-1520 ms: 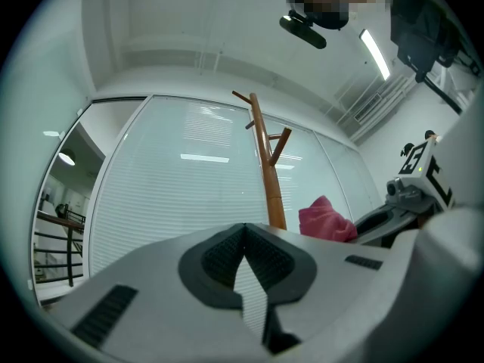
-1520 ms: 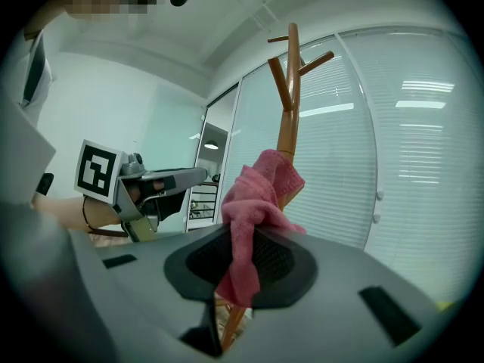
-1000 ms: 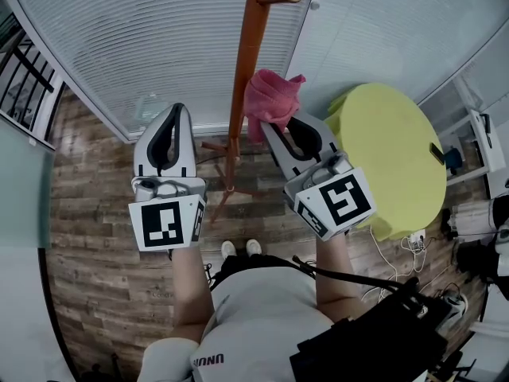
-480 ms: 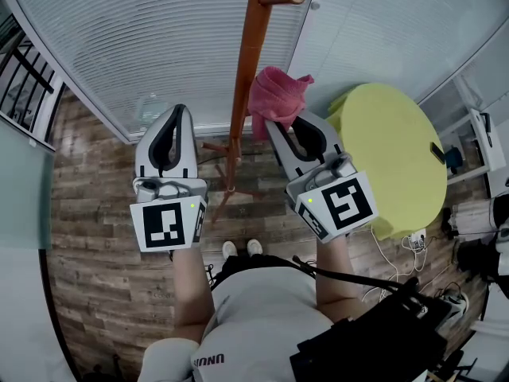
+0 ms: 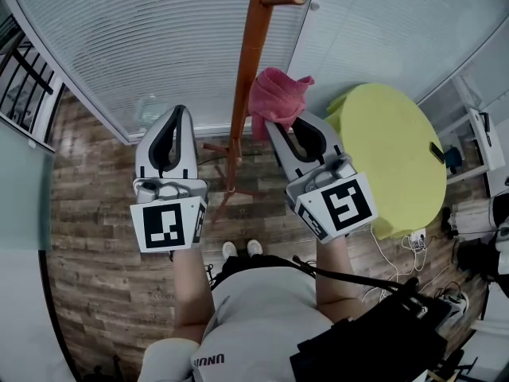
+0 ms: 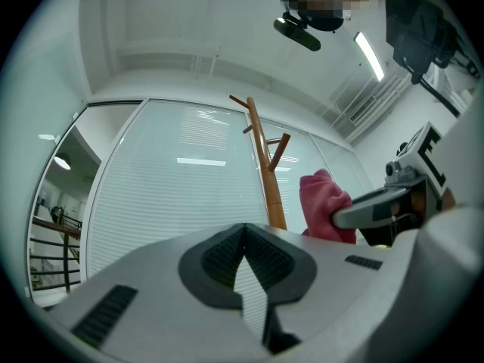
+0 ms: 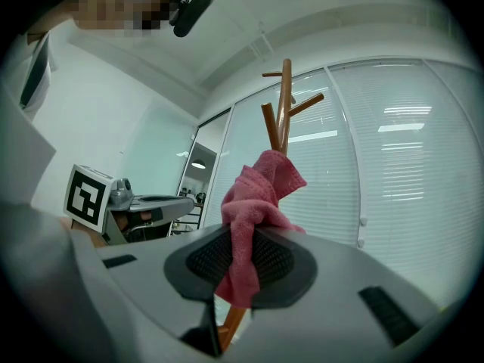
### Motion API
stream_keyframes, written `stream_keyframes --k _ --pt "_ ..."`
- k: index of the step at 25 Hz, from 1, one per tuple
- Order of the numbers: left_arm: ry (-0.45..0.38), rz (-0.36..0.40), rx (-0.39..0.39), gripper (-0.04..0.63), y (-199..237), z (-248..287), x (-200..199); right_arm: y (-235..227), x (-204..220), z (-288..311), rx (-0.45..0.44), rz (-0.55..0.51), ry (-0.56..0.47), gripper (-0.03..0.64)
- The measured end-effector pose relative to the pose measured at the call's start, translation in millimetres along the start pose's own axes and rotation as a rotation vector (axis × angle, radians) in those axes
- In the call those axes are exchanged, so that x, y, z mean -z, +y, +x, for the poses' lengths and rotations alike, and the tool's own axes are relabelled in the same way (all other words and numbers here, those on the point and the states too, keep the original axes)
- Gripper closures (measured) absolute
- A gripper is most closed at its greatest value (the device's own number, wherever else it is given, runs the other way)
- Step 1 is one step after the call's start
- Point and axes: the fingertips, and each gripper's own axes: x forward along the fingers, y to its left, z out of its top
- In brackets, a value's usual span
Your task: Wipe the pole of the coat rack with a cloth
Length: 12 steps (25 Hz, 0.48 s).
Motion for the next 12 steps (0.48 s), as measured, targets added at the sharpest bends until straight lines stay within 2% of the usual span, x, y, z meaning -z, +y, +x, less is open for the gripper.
stream_keyframes --k 12 --pt "0.005 0.001 0.001 0.582 -0.9 -1.7 2.5 1.3 0.8 -0.1 0.001 0.004 -0.004 0.543"
